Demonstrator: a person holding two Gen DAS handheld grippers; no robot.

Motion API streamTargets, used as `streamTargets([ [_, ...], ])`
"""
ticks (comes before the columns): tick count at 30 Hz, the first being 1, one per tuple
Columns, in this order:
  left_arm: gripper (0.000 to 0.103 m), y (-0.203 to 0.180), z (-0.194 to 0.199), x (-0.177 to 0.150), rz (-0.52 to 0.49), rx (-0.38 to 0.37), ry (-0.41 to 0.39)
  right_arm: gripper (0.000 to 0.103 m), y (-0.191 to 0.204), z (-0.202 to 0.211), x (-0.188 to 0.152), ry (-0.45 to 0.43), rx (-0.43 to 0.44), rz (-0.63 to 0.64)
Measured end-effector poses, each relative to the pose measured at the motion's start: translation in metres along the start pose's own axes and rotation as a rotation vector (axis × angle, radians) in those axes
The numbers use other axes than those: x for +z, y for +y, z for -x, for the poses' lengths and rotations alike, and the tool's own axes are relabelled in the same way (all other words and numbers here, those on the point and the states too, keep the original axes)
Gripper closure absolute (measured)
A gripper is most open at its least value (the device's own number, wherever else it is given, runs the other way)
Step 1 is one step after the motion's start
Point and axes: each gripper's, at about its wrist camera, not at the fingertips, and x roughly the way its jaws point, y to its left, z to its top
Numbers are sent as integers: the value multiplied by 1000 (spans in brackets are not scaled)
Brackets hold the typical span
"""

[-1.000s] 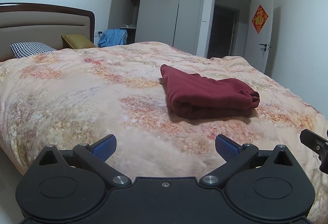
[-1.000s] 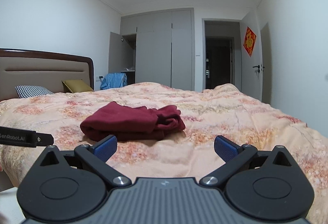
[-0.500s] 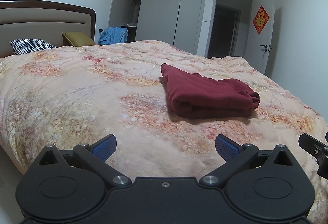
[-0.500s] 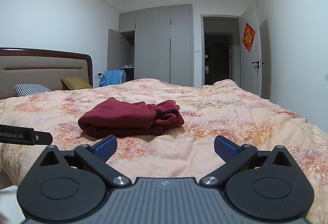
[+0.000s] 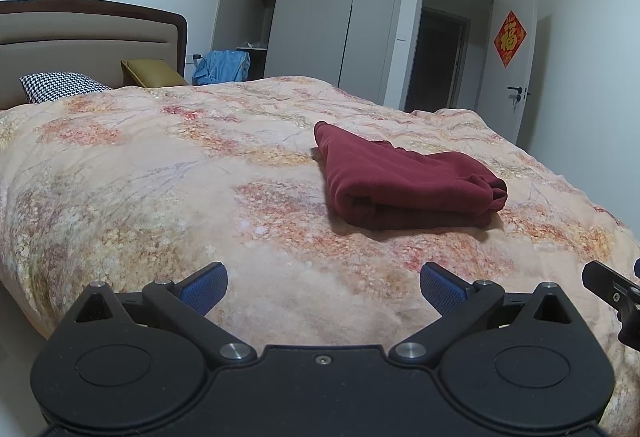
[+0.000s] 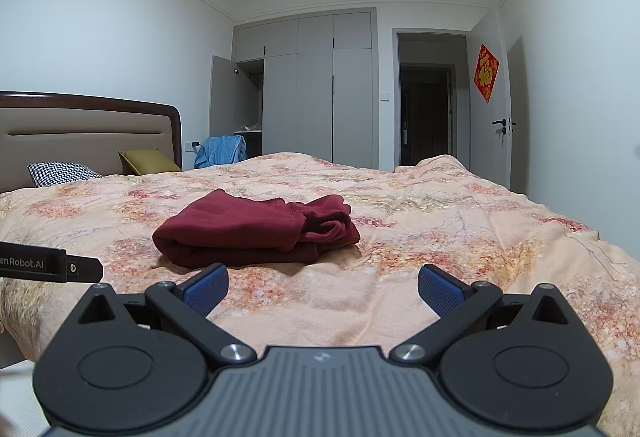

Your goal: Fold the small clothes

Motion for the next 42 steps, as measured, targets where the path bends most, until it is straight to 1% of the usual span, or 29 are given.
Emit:
streamTargets([
  [42, 1, 1, -2, -3, 2, 0, 3, 0, 0, -2, -3, 7, 2, -2],
])
